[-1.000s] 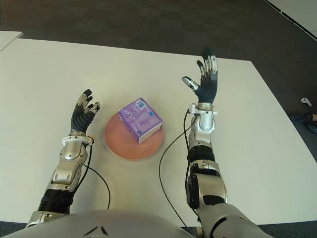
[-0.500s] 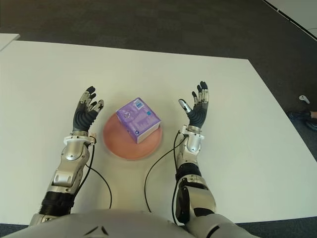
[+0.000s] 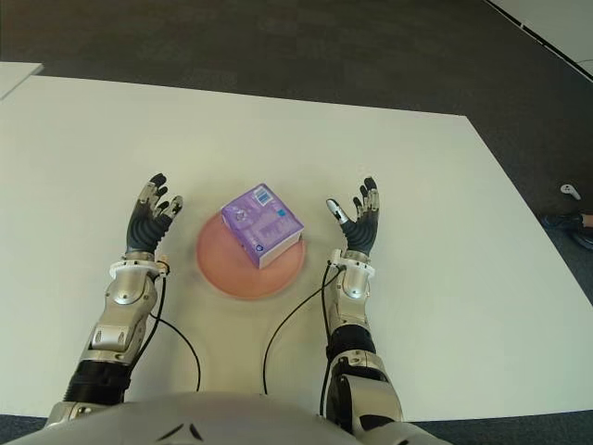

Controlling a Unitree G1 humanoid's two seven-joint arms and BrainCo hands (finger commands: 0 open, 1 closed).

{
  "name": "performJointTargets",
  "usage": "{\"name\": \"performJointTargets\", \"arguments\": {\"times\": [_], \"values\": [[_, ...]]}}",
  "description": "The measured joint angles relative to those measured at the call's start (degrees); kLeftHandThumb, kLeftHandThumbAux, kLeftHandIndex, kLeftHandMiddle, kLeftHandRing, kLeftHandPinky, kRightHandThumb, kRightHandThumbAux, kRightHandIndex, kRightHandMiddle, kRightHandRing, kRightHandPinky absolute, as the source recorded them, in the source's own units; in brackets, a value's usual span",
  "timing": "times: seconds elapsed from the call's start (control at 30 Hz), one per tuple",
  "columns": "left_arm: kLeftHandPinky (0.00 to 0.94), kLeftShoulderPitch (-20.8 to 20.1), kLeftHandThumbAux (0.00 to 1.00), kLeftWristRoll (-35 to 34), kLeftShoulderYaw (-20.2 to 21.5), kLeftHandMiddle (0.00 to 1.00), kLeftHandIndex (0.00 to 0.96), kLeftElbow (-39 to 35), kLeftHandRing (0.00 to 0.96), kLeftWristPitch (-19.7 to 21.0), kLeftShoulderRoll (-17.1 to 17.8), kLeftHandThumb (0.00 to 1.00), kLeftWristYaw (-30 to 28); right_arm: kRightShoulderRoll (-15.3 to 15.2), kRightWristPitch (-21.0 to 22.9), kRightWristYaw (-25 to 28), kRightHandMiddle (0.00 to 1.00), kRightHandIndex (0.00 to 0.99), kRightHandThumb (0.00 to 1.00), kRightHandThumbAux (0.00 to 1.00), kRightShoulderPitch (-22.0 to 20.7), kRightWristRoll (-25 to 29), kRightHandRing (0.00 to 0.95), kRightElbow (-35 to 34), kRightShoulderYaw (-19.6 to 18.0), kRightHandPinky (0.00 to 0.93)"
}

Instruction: Put the tissue paper into the plate.

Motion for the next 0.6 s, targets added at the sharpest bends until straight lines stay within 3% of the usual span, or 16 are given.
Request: {"name": "performJointTargets", "arguments": {"times": [0.2, 0.6], "values": [[0.001, -0.88, 0.611, -0.01, 0.38, 0.0, 0.0, 1.94, 0.0, -1.91, -0.73, 0.003, 0.51, -0.07, 6.21, 0.64, 0.013, 0.007, 0.052, 0.708, 4.82, -1.27, 0.0, -6.43, 1.92, 0.028], [0.0, -1.51, 0.601, 0.03, 0.67, 0.0, 0.0, 3.98, 0.0, -4.25, -1.3, 0.004, 0.51, -2.43, 26.54, 3.56, 0.011, 0.005, 0.093, 0.694, 8.42, -2.37, 0.003, -19.67, 5.14, 0.032]]}}
